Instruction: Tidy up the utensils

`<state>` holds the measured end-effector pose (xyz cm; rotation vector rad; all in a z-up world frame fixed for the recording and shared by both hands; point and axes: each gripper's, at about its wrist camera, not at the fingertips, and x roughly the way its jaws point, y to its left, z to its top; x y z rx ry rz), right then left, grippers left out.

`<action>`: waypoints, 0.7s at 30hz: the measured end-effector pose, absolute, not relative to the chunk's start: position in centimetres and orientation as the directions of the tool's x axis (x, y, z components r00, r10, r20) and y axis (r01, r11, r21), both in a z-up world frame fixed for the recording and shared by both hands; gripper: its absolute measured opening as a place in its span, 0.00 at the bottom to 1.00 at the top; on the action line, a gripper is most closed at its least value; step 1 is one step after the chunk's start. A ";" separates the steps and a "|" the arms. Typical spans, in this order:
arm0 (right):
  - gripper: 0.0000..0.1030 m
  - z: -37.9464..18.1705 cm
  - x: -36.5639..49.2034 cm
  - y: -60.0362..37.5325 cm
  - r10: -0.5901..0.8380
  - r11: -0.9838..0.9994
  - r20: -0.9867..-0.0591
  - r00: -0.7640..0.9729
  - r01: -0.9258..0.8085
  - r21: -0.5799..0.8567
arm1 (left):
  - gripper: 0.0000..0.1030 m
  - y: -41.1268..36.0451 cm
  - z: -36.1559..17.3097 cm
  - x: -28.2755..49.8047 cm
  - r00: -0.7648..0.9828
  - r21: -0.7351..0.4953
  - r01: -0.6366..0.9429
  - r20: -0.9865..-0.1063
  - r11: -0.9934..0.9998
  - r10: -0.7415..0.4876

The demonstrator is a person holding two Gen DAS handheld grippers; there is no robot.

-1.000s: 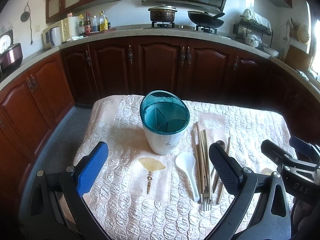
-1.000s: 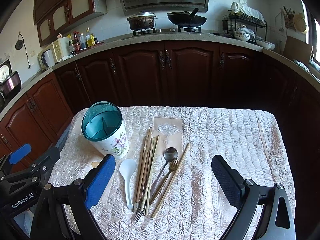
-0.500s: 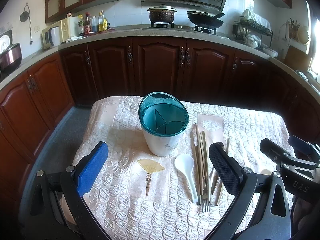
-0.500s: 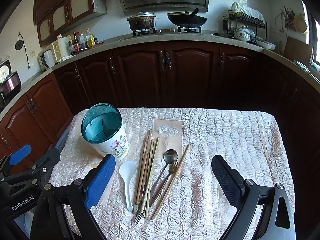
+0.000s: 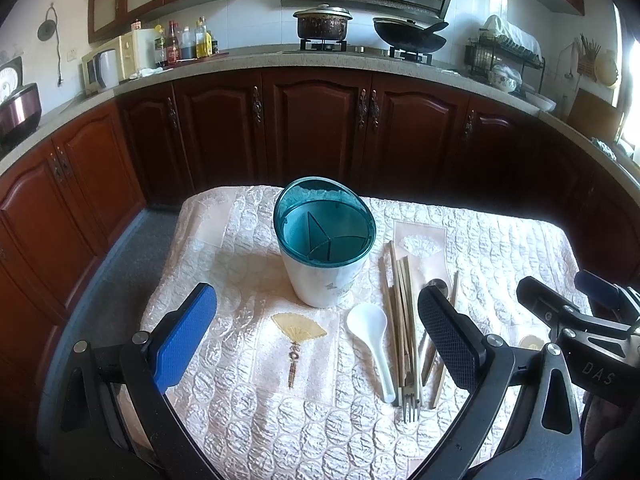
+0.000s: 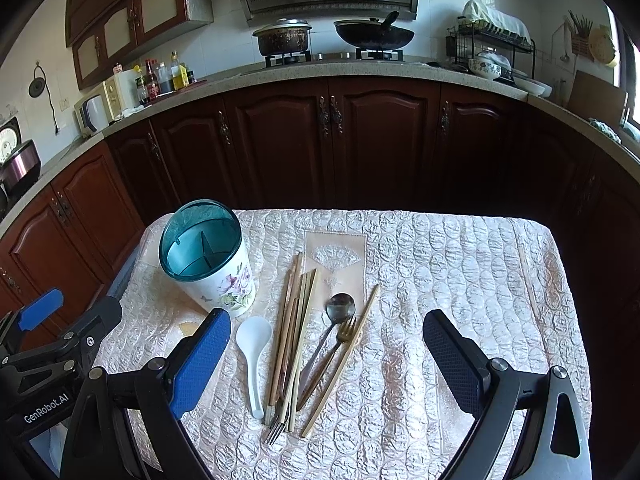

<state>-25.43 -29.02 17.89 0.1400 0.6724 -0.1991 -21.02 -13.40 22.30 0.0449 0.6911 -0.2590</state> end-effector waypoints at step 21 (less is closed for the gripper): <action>0.94 15.5 -23.7 -30.5 -0.117 0.969 -0.697 0.708 0.236 0.077 | 0.98 -13.7 20.0 -19.3 0.691 -0.095 0.263 -0.676 0.960 -0.256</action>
